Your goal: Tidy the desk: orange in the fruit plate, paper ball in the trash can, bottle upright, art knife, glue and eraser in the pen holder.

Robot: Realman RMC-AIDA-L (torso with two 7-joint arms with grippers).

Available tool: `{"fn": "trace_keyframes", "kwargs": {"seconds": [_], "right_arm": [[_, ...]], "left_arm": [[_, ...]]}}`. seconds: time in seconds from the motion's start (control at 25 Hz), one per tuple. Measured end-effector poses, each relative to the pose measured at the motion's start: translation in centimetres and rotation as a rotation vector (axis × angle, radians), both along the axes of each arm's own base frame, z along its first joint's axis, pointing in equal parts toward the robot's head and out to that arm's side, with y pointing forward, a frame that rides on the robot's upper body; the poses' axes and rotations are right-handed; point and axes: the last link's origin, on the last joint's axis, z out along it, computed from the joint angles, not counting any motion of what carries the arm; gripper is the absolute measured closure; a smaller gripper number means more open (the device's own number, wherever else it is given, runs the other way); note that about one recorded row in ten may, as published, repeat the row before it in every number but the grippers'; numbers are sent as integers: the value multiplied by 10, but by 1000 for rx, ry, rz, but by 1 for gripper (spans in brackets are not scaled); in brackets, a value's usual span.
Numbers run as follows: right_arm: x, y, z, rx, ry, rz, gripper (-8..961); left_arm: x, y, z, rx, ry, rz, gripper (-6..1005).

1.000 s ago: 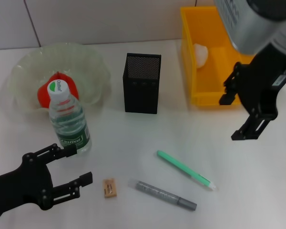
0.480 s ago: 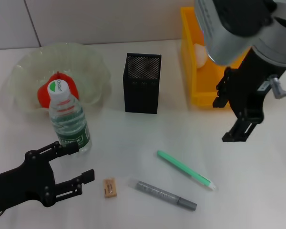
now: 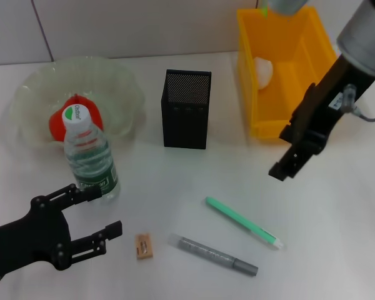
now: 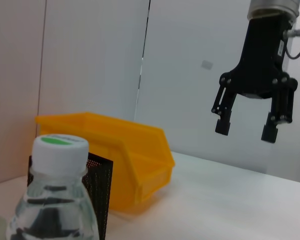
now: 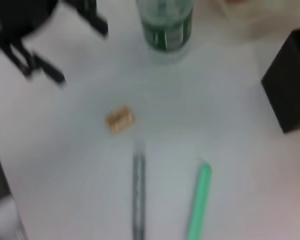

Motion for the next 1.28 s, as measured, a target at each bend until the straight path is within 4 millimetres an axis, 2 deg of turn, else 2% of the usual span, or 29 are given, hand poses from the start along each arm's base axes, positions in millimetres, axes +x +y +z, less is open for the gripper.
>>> {"fn": "trace_keyframes", "kwargs": {"seconds": [0.2, 0.48, 0.72, 0.96, 1.28], "right_arm": [[15, 6, 14, 55, 131, -108, 190], [41, 9, 15, 51, 141, -57, 192], [50, 3, 18, 26, 96, -77, 193], [54, -3, 0, 22, 42, -117, 194], [59, 9, -30, 53, 36, -176, 194]], "left_arm": [[2, 4, -1, -12, -15, 2, 214], [-1, 2, -4, 15, 9, -24, 214], [-6, -6, -13, 37, 1, -30, 215], [-9, -8, -22, 25, 31, -42, 215], [-10, -3, -22, 33, 51, -36, 215]]}}
